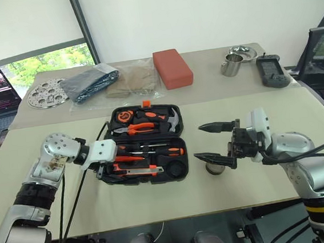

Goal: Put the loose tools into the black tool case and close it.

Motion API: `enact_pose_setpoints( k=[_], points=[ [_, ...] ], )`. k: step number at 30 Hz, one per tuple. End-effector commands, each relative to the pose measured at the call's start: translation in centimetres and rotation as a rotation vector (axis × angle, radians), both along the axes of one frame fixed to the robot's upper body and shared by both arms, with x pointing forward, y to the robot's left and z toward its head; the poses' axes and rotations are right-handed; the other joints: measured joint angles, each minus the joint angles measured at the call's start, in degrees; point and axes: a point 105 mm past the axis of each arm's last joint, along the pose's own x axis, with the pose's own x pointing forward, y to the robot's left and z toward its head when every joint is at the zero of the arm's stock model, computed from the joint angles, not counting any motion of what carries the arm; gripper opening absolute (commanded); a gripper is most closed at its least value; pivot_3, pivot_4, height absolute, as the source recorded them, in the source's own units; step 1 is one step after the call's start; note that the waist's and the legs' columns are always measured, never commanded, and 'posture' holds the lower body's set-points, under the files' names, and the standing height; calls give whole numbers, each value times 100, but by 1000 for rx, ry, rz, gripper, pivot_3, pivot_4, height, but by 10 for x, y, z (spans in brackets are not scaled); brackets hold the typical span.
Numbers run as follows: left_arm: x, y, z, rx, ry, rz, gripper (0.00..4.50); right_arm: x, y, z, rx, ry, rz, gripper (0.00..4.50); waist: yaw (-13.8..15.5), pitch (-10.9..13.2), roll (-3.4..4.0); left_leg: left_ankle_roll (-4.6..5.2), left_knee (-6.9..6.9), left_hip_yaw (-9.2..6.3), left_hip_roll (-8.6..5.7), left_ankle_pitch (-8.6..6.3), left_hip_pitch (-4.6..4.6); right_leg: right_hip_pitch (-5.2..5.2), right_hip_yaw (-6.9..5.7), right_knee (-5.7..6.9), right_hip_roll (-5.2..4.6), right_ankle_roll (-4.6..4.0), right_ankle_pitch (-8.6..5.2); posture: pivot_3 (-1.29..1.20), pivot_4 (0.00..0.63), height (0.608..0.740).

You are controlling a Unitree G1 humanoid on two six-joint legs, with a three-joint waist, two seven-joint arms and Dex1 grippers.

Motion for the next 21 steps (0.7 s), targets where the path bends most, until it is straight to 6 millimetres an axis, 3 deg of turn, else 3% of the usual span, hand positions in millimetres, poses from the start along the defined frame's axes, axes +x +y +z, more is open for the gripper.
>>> enact_pose_setpoints(
  k=[1, 5, 9, 13, 18, 21],
  points=[
    [2, 5, 36, -63, -36, 2, 4488, -3, -1, 10, 3, -49, 11, 4500, 7, 1, 0, 0, 0, 1, 0, 0, 1, 1, 0, 0, 0, 0, 0, 0, 150, 740],
    [7, -8, 66, -189, -55, 1, 4488, -3, 0, 9, 2, -50, 15, 4500, 40, 2, -2, 0, 3, 0, -1, 0, -2, 1, -3, 0, -1, 1, 0, 0, 150, 740],
    [6, -25, 49, -211, -63, -47, 3457, -2, 1, 10, 5, -53, 19, 4500, 62, -2, 5, 0, 5, -1, -8, 0, -1, 7, 0, -2, -8, 3, -1, 0, 150, 740],
    [7, -45, 29, -238, -71, -82, 1946, -2, 2, 9, 7, -53, 19, 4500, 46, -1, 3, 0, 4, -2, -3, 0, -2, 4, 3, -1, 0, 2, -1, 0, 150, 740],
    [7, -54, 14, -266, -44, -113, 108, -2, 1, 10, 8, -56, 13, 4500, 23, 0, 2, 0, 4, -2, -4, 0, -2, 4, 5, -1, 1, 2, -1, 0, 150, 740],
    [4, -52, 2, -235, -19, -134, 38, -4, 1, 9, 7, -55, 8, 4500, 23, 0, 2, 0, 4, -2, -4, 0, -2, 4, 4, -1, 1, 2, -1, 0, 150, 740]
  ],
)
